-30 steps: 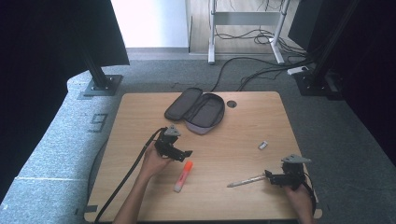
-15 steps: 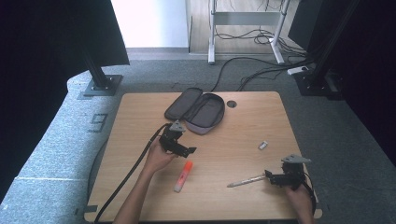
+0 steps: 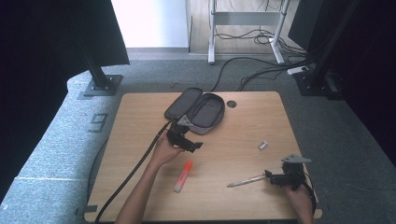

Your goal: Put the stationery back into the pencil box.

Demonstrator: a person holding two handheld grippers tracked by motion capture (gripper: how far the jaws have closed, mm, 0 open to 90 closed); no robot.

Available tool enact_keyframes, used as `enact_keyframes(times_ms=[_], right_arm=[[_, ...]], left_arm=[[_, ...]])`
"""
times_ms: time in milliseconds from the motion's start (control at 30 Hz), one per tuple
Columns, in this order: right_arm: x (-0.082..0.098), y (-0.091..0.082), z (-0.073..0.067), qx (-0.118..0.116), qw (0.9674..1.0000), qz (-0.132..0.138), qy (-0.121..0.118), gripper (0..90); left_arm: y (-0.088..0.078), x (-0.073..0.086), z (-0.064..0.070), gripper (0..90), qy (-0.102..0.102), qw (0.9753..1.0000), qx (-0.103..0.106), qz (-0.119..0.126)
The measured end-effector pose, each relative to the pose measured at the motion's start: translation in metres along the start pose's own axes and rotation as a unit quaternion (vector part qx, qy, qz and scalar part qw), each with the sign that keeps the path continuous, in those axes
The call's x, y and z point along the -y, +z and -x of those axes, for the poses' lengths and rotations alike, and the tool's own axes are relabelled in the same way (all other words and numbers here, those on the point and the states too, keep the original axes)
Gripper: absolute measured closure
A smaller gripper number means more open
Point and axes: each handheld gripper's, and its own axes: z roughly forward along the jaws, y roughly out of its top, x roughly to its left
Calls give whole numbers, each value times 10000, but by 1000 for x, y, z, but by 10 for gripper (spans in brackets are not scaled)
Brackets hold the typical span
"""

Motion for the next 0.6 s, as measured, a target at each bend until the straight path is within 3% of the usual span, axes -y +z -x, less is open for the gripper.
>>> enact_keyframes(times_ms=[300,433,600], right_arm=[[0,0,0,-37,10000,-6,-33,25],[0,0,0,-43,10000,-5,-40,25],[0,1,0,-47,10000,-4,-43,25]], left_arm=[[13,-12,0,0,111,9999,23,6],[19,-16,-3,0,18,9999,138,103],[28,-21,-6,0,20,9998,137,108]])
